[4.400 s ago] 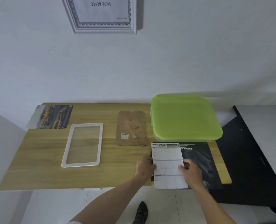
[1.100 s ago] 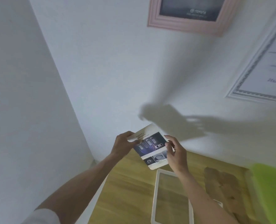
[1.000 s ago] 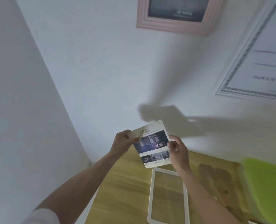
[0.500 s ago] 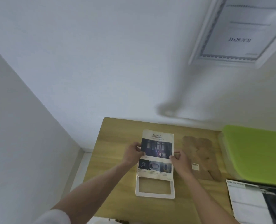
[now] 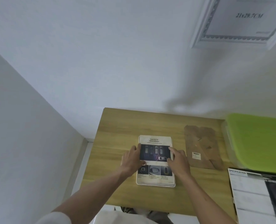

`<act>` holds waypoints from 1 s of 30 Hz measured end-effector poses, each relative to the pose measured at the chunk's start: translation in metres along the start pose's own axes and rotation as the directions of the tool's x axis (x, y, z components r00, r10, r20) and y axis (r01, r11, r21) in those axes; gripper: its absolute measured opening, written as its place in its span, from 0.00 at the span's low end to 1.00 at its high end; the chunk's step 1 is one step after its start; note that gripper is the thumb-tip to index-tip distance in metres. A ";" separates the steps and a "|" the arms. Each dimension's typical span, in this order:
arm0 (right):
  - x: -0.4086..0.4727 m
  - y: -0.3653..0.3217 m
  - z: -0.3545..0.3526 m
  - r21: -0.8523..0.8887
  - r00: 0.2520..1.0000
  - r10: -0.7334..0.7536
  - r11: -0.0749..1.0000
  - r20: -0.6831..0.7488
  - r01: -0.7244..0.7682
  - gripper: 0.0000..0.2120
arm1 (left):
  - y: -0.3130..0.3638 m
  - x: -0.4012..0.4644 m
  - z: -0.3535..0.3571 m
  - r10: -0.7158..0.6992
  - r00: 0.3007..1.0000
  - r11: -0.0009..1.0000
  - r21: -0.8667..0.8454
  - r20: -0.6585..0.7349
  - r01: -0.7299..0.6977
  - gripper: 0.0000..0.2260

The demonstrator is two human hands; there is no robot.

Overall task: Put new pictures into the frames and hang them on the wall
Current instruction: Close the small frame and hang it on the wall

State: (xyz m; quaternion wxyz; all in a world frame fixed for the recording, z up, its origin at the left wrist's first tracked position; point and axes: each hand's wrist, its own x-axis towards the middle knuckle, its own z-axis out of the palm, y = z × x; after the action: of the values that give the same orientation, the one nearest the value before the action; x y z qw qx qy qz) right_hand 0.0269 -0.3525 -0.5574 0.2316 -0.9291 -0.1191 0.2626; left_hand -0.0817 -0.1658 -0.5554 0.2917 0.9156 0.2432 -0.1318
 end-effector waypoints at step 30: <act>-0.011 0.009 0.005 0.087 0.999 -0.037 0.995 -0.021 0.039 0.26 | -0.013 0.003 0.003 0.007 0.998 0.995 -0.102 0.056 -0.001 0.22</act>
State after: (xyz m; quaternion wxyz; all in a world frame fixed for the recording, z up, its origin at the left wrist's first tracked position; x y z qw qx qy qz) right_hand 0.0160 -0.3618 -0.5606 0.2779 -0.9182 -0.1230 0.2541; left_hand -0.0860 -0.1568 -0.5650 0.3449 0.8961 0.2394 -0.1443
